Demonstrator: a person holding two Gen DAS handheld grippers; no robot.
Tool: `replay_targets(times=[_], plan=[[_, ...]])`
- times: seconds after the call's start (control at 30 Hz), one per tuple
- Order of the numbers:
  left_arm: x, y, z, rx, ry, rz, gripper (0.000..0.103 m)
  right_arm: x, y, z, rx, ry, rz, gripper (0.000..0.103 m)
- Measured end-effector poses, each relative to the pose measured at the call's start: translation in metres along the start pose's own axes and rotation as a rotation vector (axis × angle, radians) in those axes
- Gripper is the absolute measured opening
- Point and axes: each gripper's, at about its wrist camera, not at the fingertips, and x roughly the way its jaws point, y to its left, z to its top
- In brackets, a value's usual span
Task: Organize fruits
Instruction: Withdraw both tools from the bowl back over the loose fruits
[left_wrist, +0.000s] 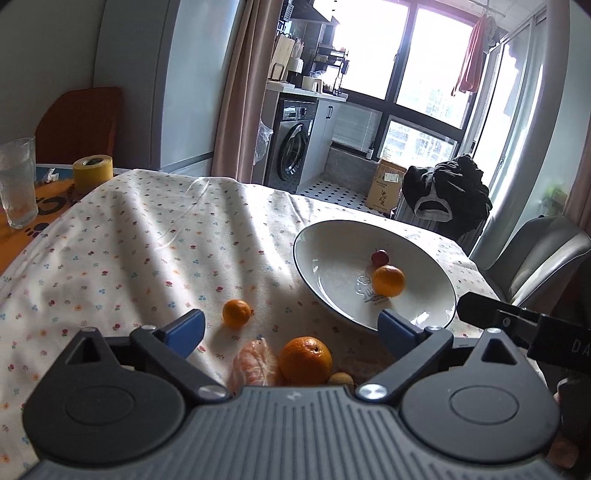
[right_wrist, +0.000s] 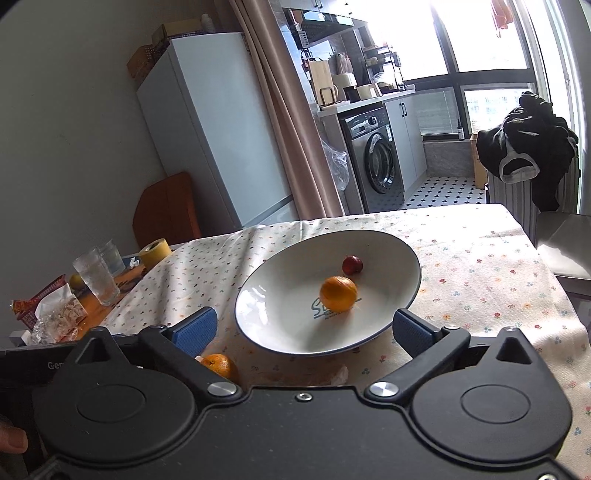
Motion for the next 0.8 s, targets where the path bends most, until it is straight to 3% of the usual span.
replay_targets(times=[0.8], plan=[[-0.058,0.018,-0.02,0.026,-0.037,0.005,0.103,-0.038,0.02,-0.019,-0.039,0.002,-0.027,0.103]])
